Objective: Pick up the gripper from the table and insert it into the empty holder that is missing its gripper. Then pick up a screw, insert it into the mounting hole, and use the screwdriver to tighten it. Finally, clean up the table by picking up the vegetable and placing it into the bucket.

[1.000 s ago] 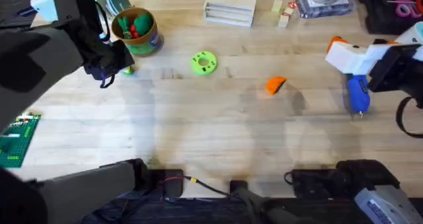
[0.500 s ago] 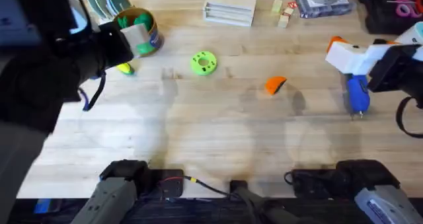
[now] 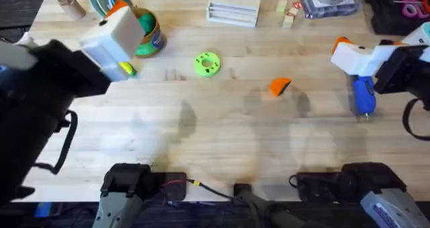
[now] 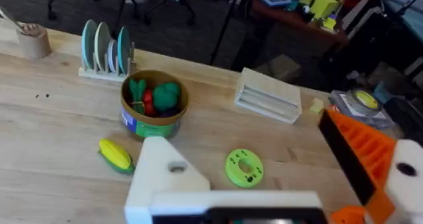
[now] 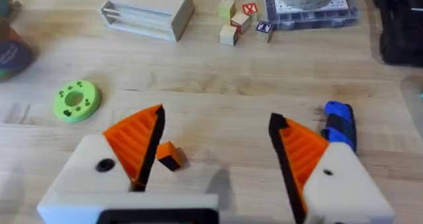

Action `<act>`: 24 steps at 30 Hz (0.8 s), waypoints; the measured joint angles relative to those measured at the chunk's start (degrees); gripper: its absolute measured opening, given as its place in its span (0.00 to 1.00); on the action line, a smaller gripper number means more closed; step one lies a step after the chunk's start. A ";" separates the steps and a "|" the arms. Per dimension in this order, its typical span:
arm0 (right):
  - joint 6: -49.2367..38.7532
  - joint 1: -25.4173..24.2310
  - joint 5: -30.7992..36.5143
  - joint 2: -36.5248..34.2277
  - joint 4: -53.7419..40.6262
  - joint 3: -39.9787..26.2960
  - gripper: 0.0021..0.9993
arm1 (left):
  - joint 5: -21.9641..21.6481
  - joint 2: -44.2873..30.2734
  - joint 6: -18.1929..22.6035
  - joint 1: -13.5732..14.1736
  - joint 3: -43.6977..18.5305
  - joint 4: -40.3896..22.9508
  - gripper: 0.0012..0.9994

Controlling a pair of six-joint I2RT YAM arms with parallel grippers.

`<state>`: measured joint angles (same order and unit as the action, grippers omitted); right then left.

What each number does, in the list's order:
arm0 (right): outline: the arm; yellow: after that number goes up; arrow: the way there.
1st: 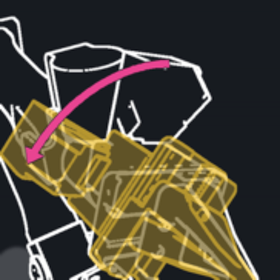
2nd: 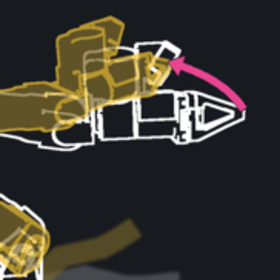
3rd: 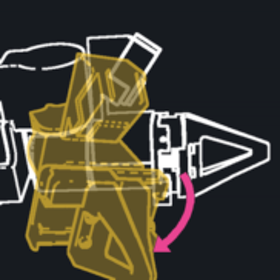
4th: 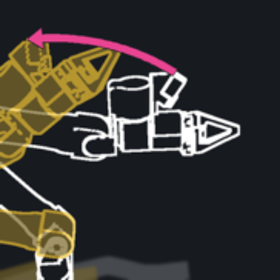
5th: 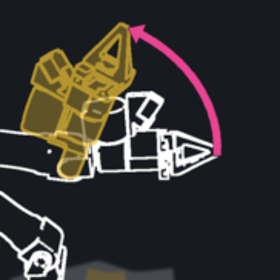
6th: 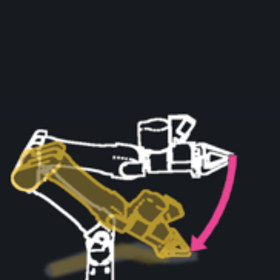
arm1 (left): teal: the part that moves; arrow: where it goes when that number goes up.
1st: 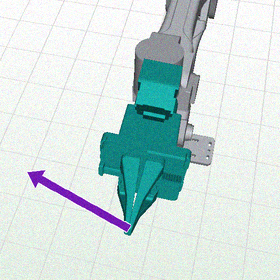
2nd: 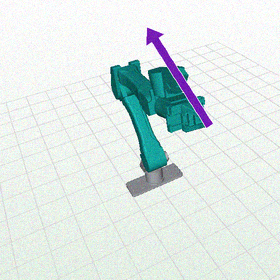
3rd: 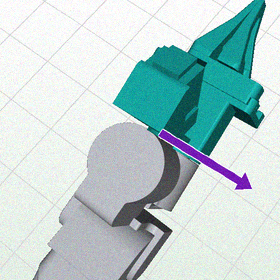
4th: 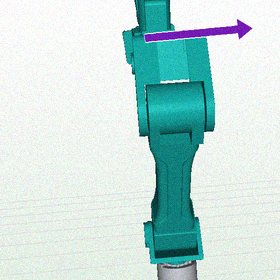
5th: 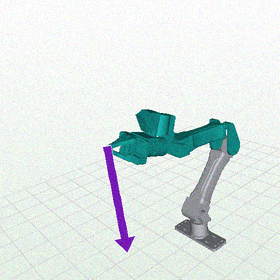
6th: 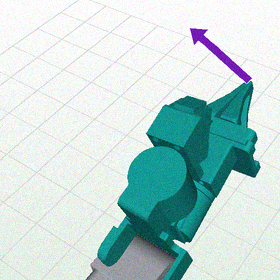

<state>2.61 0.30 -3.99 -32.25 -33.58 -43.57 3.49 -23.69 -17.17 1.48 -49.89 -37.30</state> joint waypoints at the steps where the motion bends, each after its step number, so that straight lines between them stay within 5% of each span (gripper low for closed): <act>1: 0.00 0.00 0.01 0.01 0.02 0.00 0.99 | 0.09 0.81 0.00 0.00 0.00 -0.02 0.99; 17: 0.00 0.00 0.00 0.01 -0.02 0.00 0.99 | 2.78 2.01 0.00 0.00 0.00 -5.77 0.99; 24: 0.00 0.00 0.00 0.00 -0.02 0.00 0.99 | 2.77 2.06 1.30 0.42 0.50 1.41 0.99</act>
<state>2.61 0.30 -3.99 -32.25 -33.61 -43.57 6.26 -21.63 -15.87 1.90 -49.38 -35.89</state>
